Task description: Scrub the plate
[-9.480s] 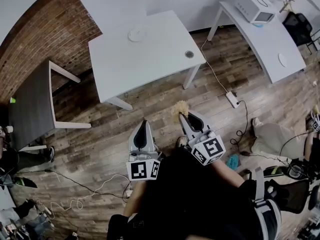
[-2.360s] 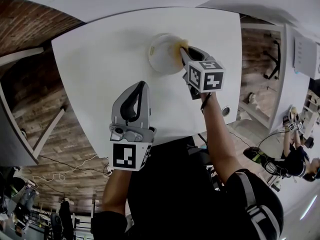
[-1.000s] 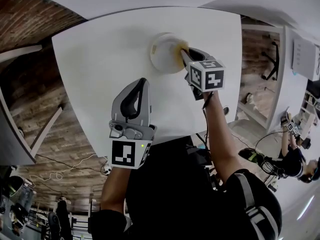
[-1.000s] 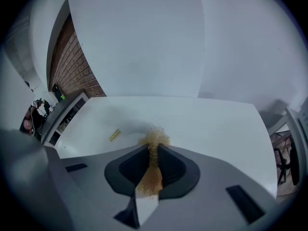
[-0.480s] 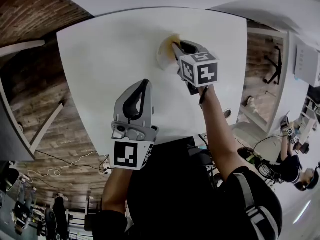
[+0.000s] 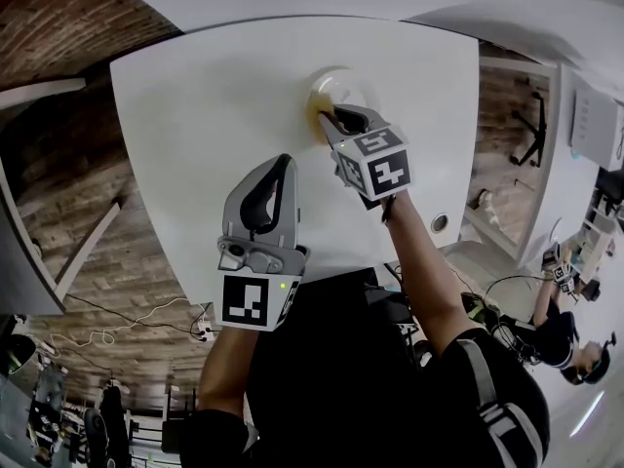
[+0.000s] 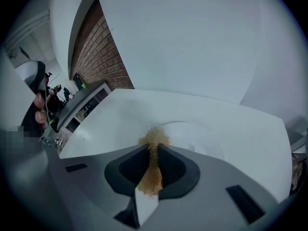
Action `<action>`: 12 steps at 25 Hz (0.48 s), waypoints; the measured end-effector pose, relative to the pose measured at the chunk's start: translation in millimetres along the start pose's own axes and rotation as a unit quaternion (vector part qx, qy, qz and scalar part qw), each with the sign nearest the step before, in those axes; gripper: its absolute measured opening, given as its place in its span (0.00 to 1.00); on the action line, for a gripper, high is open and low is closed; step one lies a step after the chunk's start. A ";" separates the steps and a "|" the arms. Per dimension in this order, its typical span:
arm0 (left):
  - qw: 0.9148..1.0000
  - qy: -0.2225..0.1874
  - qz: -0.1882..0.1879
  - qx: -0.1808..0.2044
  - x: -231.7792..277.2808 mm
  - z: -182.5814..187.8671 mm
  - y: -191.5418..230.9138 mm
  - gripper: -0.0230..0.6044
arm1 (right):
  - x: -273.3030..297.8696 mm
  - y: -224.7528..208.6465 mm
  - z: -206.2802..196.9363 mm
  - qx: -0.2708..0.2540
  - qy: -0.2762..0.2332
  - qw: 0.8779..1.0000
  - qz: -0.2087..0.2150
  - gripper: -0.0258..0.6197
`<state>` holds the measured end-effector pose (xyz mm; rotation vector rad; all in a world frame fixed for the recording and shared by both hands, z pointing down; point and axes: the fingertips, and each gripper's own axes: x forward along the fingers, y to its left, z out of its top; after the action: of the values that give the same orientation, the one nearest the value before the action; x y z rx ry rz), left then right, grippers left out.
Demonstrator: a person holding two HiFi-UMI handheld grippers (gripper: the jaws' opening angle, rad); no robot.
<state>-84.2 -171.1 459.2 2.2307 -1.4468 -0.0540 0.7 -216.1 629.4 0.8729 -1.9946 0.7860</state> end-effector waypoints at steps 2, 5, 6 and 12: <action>1.000 0.000 -0.001 -0.001 0.2 0.2 -0.1 0.04 | -5.0 0.1 -11.9 0.005 0.008 1.000 0.000 0.12; 1.000 0.000 -0.003 -0.001 1.3 -0.9 -2.2 0.04 | -14.7 -7.8 -31.6 0.018 0.020 1.000 -0.008 0.12; 1.000 0.000 -0.004 -0.001 2.0 -1.3 -3.4 0.04 | -18.2 -12.4 -37.4 0.022 0.024 0.999 -0.012 0.12; 1.000 0.000 -0.007 -0.001 5.2 -1.3 -8.9 0.04 | -33.5 -54.1 -49.6 0.047 0.025 0.997 -0.049 0.12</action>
<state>-74.0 -172.3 457.9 2.2388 -1.4294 -0.0597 79.2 -198.8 636.5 0.9893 -1.8678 0.8435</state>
